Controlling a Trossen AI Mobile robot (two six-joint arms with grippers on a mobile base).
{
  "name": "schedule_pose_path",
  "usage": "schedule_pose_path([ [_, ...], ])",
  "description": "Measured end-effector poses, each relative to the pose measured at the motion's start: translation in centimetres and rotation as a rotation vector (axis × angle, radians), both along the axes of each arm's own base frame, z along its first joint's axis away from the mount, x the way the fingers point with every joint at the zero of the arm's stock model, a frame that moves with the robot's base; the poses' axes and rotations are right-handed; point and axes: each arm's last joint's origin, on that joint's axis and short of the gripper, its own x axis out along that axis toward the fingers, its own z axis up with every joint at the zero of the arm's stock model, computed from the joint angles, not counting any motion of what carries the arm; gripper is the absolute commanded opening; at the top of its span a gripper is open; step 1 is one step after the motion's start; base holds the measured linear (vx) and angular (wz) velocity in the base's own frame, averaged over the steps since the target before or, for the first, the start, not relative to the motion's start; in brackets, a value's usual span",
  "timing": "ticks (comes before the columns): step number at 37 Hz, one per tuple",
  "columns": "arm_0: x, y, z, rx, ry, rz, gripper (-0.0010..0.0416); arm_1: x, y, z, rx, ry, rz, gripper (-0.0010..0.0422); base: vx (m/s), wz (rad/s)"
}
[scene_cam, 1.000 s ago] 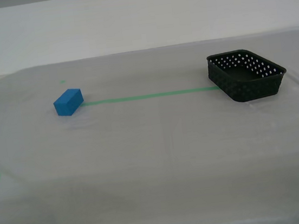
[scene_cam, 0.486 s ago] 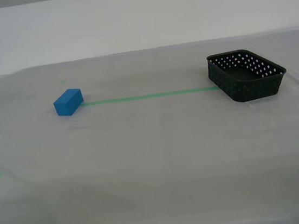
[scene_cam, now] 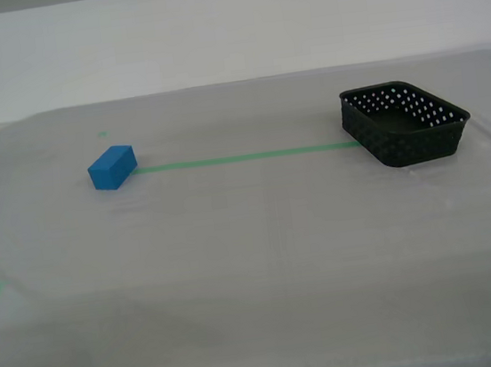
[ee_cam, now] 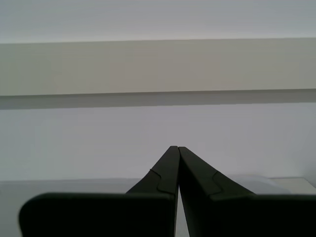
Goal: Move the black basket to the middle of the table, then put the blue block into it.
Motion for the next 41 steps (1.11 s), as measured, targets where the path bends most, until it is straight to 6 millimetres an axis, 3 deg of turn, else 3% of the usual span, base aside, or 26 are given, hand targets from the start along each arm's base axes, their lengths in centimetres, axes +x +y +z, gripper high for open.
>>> schedule_pose_path([
  [41,0.46,0.04,-0.1,0.019,0.288,0.002,-0.0001,0.0,0.0,0.0,0.0,0.0,0.0,0.0,0.0,0.0],
])
